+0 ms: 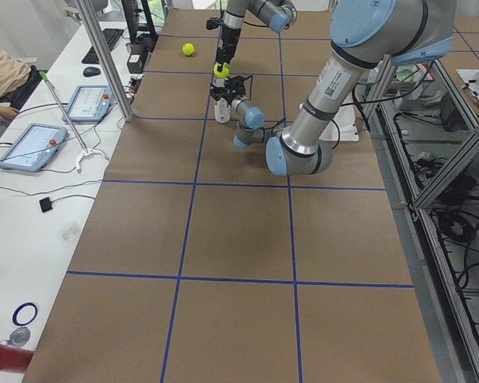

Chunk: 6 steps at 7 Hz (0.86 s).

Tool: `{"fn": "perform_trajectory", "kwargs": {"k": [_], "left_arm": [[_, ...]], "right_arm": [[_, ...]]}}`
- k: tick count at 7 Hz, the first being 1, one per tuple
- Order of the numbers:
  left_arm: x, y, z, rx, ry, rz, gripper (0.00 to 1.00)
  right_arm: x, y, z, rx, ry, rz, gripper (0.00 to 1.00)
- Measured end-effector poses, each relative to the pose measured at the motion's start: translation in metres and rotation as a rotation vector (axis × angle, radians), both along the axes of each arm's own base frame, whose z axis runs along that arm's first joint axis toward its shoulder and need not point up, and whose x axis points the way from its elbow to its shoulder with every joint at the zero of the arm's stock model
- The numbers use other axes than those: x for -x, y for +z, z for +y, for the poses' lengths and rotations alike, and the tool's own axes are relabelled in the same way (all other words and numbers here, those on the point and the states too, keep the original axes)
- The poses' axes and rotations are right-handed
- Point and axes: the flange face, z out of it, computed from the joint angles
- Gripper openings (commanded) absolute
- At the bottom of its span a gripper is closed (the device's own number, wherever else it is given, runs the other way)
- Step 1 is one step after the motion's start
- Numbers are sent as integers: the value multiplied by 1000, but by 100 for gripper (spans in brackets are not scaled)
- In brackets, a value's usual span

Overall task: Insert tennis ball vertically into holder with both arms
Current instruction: 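Lower the ball into the can and open the right gripper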

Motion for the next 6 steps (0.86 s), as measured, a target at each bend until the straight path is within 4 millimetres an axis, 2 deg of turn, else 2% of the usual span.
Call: {"fn": "perform_trajectory", "kwargs": {"k": [1,6], "left_arm": [[2,0,-2,0,-4,0,96],[3,2,-5,3,-9,-4,96]], "right_arm": [[1,0,0,-3,-3,2,98],[4,1,0,-21,-19,13,99]]}}
